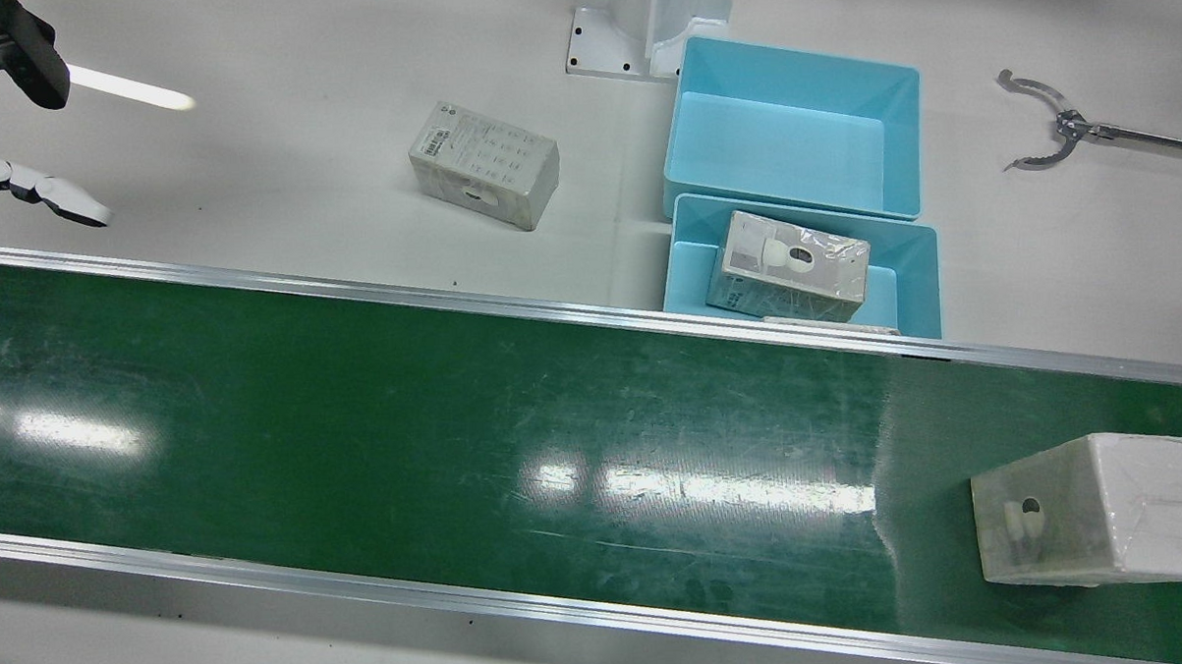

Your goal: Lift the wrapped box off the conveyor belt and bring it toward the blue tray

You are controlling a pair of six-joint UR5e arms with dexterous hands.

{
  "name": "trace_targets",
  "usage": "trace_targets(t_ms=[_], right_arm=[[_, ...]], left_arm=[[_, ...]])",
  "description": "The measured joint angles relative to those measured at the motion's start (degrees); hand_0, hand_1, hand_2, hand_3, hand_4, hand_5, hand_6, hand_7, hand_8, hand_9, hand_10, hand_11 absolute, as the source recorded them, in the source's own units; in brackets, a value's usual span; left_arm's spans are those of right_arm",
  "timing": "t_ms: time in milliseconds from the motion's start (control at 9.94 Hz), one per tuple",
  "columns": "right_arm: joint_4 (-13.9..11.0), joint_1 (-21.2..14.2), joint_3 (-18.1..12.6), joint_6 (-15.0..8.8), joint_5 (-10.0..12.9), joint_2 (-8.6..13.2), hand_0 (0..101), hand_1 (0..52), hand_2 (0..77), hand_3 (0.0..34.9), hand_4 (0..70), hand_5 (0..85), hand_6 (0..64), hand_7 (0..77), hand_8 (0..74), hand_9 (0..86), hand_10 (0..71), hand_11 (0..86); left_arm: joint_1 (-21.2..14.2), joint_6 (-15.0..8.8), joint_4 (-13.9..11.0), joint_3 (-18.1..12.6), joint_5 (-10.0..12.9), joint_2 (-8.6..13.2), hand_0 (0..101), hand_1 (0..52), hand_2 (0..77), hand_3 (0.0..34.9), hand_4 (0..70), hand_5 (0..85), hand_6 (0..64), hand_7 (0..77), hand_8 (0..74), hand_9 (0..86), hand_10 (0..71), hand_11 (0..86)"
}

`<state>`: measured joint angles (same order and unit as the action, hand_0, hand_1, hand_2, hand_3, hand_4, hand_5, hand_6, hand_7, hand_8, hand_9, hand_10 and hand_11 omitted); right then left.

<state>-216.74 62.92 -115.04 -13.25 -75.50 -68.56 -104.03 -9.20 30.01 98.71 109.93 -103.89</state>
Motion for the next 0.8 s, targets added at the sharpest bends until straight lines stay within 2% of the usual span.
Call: trace_targets(t_ms=[101, 302, 805], right_arm=[[0.00, 0.02, 0.03, -0.12, 0.00, 0.00, 50, 18.5, 18.5, 0.0, 7.1, 0.5, 0.0, 0.0, 1.6, 1.6, 2.7, 6.5], [0.00, 0.02, 0.02, -0.27, 0.00, 0.05, 50, 18.5, 18.5, 0.0, 8.2, 0.5, 0.0, 0.0, 1.6, 1.6, 1.1, 6.0], [-0.16, 1.23, -1.07, -0.31, 0.01, -0.04, 50, 18.5, 18.5, 0.0, 8.2, 0.5, 0.0, 0.0, 1.6, 1.6, 2.2, 5.4]], left_arm=[[0.00, 0.00, 0.00, 0.00, 0.00, 0.00, 0, 0.0, 1.1, 0.0, 0.0, 1.1, 0.0, 0.5, 0.0, 0.0, 0.0, 0.0], [0.00, 0.00, 0.00, 0.00, 0.00, 0.00, 0, 0.0, 0.5, 0.0, 0.0, 1.1, 0.0, 0.0, 0.0, 0.0, 0.5, 0.0], [0.00, 0.00, 0.00, 0.00, 0.00, 0.00, 0, 0.0, 1.1, 0.0, 0.0, 1.1, 0.0, 0.0, 0.0, 0.0, 0.5, 0.0]])
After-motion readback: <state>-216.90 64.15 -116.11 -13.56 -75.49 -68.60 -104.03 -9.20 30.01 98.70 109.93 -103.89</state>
